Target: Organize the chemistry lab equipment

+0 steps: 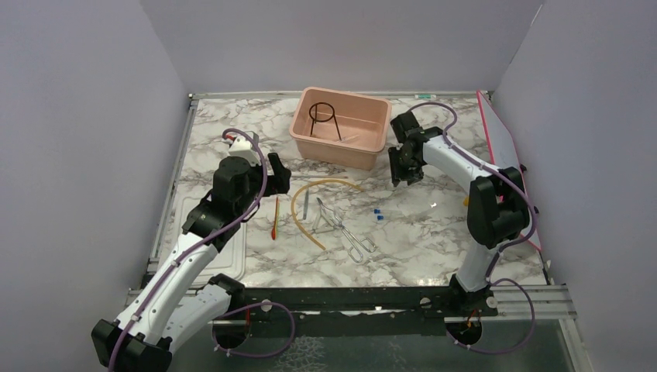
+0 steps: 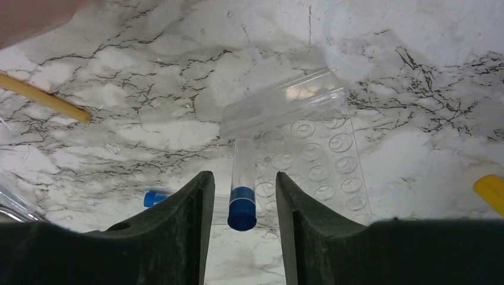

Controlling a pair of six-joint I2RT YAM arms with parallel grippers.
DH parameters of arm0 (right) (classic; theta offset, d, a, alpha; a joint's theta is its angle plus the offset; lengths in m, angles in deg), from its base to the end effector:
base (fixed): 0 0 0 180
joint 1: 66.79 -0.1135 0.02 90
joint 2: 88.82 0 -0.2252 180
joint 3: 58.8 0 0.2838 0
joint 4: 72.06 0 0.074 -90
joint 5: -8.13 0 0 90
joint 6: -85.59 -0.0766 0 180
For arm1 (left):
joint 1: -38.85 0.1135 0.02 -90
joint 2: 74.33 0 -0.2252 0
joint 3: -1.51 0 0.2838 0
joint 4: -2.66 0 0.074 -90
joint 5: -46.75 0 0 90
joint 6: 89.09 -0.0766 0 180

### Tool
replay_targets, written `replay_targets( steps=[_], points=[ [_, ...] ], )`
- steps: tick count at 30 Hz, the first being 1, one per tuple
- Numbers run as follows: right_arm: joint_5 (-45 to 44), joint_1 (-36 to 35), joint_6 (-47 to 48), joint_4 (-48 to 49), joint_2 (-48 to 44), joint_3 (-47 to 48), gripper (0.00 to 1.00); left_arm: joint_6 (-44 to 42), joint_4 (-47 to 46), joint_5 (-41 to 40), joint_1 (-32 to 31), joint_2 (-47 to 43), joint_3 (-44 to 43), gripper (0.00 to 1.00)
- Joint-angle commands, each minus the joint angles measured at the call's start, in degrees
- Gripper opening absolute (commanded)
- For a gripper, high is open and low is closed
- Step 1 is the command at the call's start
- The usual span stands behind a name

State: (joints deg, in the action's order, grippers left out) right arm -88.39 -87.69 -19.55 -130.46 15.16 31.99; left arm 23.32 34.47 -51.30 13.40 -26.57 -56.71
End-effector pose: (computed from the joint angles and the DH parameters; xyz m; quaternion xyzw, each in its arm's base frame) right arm 0.3750 0.1339 0.1248 -0.0404 0.9847 -0.0040 0.1692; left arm 0.2640 -0.1138 0.2772 -0.0177 0.8246 -0.1752 0.5377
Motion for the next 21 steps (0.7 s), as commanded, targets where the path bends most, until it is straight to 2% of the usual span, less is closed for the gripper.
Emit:
replay_targets(
  steps=[1, 6, 8, 14, 21],
  points=[
    [1.58, 0.19, -0.07, -0.88, -1.84, 1.92, 0.48, -0.57, 0.02, 0.03, 0.56, 0.12, 0.62, 0.87],
    [2.07, 0.25, -1.72, 0.05, -8.12, 0.77, 0.5, -0.57, -0.18, 0.88, 0.83, 0.58, 0.58, 0.87],
    [-0.39, 0.21, -4.63, -0.55, -10.41, -0.11, 0.49, -0.77, -0.3, 1.63, 0.99, 0.88, 0.65, 0.87],
    [-2.5, -0.39, -8.79, 0.96, -19.51, -8.02, 0.47, -0.54, -0.6, 2.88, 1.11, 0.66, 0.71, 0.86],
    [-2.48, -8.65, -4.29, 6.86, -29.52, -19.55, 0.47, 0.15, -1.52, 4.14, 1.28, 0.24, 1.36, 0.87]
  ],
)
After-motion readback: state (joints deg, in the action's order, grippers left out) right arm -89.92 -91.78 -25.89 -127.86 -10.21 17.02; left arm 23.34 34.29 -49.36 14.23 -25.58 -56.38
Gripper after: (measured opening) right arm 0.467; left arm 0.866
